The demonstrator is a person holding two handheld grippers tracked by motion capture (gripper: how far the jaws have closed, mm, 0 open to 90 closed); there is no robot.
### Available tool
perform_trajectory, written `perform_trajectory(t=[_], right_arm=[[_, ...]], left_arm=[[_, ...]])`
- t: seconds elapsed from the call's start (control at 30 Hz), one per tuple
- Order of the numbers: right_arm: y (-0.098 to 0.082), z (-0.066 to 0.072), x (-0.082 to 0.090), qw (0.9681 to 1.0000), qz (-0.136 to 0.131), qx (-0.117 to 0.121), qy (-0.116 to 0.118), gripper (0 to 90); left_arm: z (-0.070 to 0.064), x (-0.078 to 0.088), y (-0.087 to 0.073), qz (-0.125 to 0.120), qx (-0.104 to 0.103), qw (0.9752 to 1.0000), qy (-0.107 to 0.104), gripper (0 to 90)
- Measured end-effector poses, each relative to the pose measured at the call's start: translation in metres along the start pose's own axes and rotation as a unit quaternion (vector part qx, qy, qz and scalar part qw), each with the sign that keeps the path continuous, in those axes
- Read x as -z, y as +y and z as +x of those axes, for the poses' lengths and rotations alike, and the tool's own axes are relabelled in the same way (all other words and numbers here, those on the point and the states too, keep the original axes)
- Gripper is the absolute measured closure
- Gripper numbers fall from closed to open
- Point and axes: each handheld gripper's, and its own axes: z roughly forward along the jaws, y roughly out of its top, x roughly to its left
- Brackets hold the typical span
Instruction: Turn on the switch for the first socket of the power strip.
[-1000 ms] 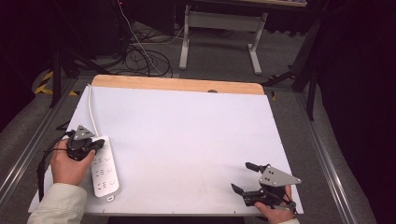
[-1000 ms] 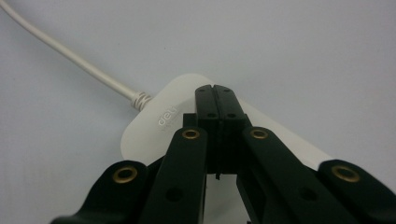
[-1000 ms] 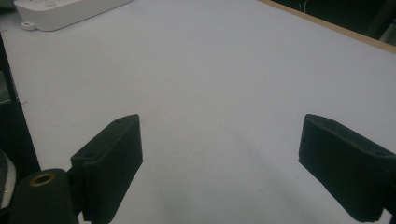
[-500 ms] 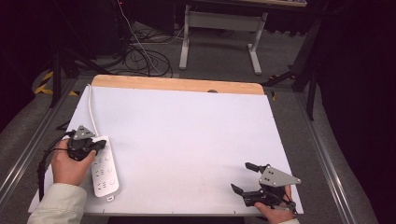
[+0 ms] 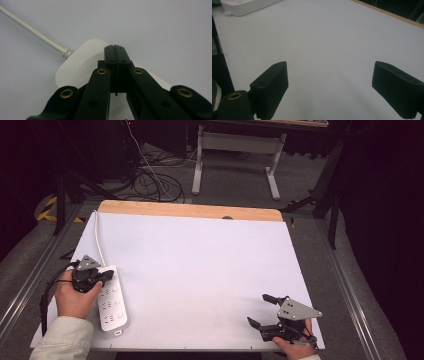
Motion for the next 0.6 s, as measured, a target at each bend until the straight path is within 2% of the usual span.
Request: perform_trajectory(t=[0.37, 0.43, 0.5, 0.6], right_arm=[[-0.0002, -0.0002, 0.0, 1.0, 0.0, -0.001, 0.0, 14.2], [-0.0002, -0.0001, 0.0, 1.0, 0.001, 0.0, -0.001, 14.2], [-0.0001, -0.0001, 0.0002, 1.0, 0.0, 0.0, 0.0, 14.2], [-0.0003, -0.0002, 0.0007, 1.0, -0.001, -0.002, 0.0, 14.2]], left_arm=[[-0.0031, -0.0008, 0.0, 0.006, -0.006, 0.9999, 0.009, 90.0], [-0.0018, -0.0011, -0.0009, 0.001, -0.002, 1.0, 0.004, 90.0], [-0.0017, -0.0009, -0.0019, -0.003, -0.005, 0.9999, 0.009, 90.0], [-0.0022, -0.0029, -0.0017, -0.002, -0.001, 1.0, 0.0, 90.0]])
